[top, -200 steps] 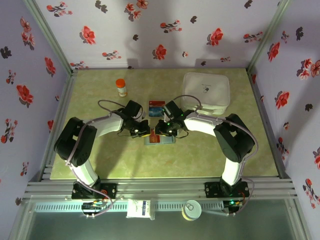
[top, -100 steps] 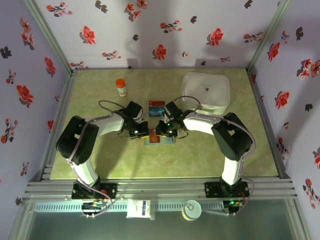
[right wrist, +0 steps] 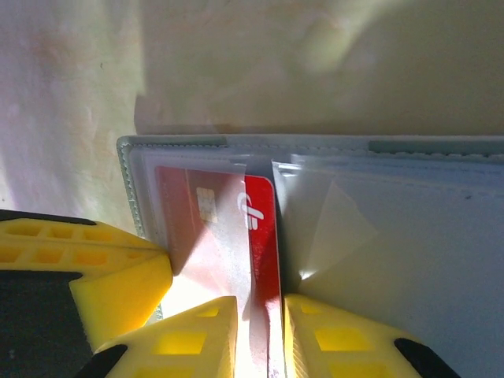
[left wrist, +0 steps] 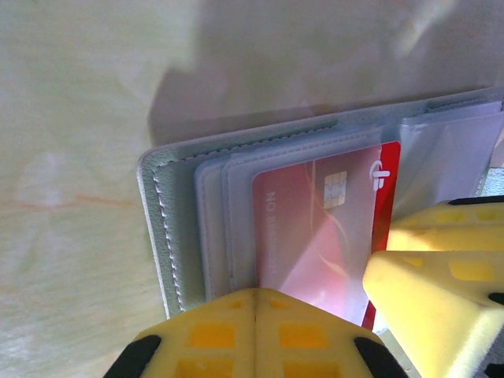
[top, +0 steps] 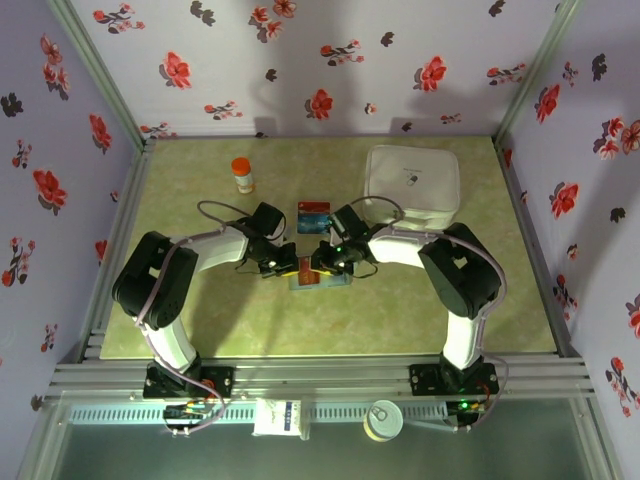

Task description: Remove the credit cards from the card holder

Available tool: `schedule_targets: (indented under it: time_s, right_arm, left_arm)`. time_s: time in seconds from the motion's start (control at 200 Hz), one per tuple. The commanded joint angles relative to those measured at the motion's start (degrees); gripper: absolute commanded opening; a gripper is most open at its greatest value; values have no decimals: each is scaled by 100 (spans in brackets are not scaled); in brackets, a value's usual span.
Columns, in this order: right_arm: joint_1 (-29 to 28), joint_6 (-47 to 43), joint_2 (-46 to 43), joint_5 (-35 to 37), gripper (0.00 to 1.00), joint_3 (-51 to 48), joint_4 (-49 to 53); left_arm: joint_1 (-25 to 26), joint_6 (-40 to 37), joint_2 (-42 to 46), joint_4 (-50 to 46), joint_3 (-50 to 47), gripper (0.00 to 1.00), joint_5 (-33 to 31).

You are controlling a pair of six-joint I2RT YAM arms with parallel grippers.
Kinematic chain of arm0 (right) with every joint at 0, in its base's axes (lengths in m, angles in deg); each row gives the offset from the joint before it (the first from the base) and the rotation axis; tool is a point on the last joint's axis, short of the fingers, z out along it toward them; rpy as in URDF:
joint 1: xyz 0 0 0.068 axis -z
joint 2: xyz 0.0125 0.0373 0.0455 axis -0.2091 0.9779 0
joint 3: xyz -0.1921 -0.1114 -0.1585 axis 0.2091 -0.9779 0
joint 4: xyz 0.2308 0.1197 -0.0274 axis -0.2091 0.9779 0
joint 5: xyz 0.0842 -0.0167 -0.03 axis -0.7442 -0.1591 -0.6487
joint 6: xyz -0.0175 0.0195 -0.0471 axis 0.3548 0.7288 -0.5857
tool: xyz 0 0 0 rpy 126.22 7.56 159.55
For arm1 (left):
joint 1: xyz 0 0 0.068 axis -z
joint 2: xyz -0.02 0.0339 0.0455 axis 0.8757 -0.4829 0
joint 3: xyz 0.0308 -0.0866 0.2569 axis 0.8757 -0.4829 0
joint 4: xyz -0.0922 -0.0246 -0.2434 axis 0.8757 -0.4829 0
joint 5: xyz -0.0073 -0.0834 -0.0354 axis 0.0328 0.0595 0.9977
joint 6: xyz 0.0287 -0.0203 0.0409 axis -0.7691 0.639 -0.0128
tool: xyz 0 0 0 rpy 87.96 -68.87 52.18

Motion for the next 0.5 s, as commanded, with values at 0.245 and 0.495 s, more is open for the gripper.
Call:
schedule_targets:
  time_s: [0.245, 0.495]
  right_arm:
    - [105, 319, -335, -350, 18, -296, -636]
    - [149, 351, -457, -366, 12, -422, -723]
  left_arm:
    - [30, -122, -184, -283, -36, 0, -169]
    - [32, -142, -192, -312, -36, 0, -187]
